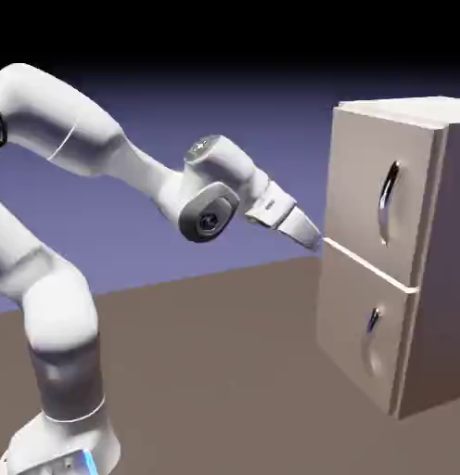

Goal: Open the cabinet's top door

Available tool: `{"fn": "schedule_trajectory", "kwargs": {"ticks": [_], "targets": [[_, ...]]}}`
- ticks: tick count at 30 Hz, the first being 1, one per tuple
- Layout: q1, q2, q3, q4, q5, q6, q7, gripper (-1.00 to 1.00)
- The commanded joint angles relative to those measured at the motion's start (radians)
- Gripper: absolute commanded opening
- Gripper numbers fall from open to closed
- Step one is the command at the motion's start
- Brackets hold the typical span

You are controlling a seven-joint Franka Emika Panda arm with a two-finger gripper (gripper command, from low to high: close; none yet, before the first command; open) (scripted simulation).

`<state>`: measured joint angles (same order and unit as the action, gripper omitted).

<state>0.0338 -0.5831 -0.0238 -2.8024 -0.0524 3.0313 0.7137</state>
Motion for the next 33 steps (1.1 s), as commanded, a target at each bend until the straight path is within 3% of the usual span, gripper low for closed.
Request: {"fn": "schedule_trajectory", "kwargs": {"ticks": [1, 33], "targets": [[0.018, -0.011, -0.020, 0.006, -0.044, -0.005, -0.023, 1.00], [0.597, -0.360, -0.653, 0.207, -1.435, -0.157, -0.748, 1.00]]}}
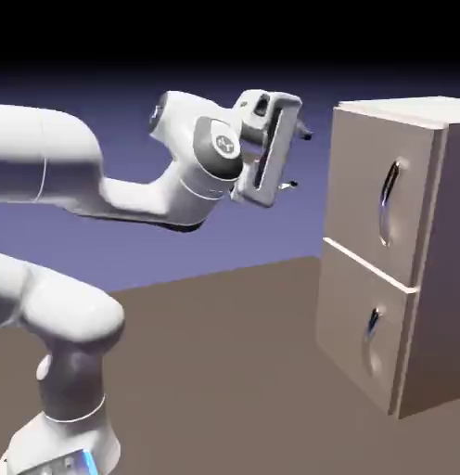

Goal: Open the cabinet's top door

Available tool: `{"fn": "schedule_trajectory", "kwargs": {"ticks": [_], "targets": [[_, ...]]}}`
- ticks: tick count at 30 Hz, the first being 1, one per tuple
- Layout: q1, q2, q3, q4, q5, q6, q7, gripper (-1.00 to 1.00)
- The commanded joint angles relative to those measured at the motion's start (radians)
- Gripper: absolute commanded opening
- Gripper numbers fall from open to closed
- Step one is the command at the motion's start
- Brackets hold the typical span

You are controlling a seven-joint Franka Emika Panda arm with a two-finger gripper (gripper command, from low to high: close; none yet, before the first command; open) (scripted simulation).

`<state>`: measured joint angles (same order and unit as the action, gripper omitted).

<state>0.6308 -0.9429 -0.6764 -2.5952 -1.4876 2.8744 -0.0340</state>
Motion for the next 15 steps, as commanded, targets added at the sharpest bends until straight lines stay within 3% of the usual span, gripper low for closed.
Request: {"fn": "schedule_trajectory", "kwargs": {"ticks": [1, 15], "targets": [[0.018, -0.011, -0.020, 0.006, -0.044, -0.005, -0.023, 1.00], [0.271, -0.164, -0.297, 0.094, -0.652, -0.071, -0.340, 1.00]]}}
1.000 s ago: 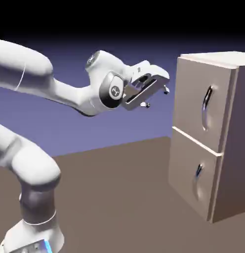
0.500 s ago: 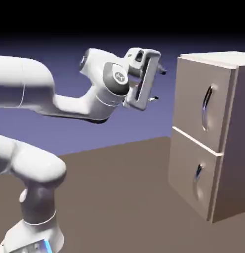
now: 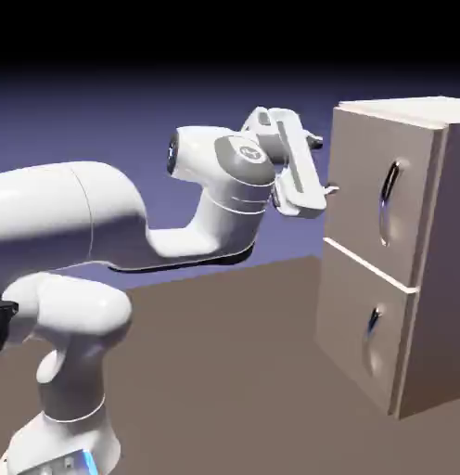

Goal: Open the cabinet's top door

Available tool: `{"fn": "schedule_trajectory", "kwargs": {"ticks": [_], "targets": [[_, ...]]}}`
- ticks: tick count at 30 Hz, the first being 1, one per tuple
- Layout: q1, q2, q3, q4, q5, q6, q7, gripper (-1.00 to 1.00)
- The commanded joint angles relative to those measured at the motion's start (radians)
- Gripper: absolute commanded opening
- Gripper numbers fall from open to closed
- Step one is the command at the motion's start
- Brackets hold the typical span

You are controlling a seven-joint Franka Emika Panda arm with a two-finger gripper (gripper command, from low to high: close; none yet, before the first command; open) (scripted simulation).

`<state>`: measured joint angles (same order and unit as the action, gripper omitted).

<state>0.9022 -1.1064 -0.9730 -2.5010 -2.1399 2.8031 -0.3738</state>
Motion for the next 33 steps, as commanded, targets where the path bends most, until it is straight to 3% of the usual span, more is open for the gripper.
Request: {"fn": "schedule_trajectory", "kwargs": {"ticks": [1, 15, 21, 22, 29, 33], "targets": [[0.018, -0.011, -0.020, 0.006, -0.044, -0.005, -0.023, 1.00], [0.269, -0.162, -0.294, 0.093, -0.646, -0.071, -0.336, 1.00], [0.433, -0.141, -0.356, 0.234, -0.667, -0.088, -0.340, 1.00], [0.433, -0.141, -0.356, 0.234, -0.667, -0.088, -0.340, -1.00], [0.303, -0.117, -0.255, 0.025, -0.612, -0.346, -0.296, -1.00], [0.204, -0.003, -0.170, -0.053, -0.607, -0.431, -0.151, -1.00]]}}
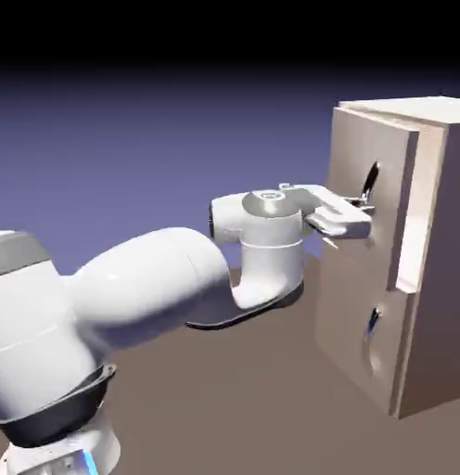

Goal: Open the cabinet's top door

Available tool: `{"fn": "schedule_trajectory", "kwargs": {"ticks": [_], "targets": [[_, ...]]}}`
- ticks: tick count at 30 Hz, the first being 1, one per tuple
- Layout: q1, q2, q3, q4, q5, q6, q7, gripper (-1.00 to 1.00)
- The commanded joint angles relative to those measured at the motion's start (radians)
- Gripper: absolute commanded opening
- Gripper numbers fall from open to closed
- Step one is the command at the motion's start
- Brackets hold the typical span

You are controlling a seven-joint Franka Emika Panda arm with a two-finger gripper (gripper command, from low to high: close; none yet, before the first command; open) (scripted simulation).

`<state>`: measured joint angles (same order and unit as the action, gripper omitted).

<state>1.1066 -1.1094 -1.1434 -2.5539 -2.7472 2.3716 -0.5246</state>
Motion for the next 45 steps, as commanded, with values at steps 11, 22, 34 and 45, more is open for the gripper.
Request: {"fn": "schedule_trajectory", "kwargs": {"ticks": [11, 22, 34, 45], "targets": [[-0.215, 0.378, 0.162, 0.079, -0.120, 0.184, 0.478, -1.00], [-0.596, 0.592, 0.520, 0.076, -0.149, 0.244, 0.801, -1.00], [-1.029, 0.647, 0.948, 0.054, -0.130, 0.270, 0.989, -1.00], [-1.165, 0.511, 1.170, -0.091, 0.340, 0.171, 0.686, -1.00]]}}
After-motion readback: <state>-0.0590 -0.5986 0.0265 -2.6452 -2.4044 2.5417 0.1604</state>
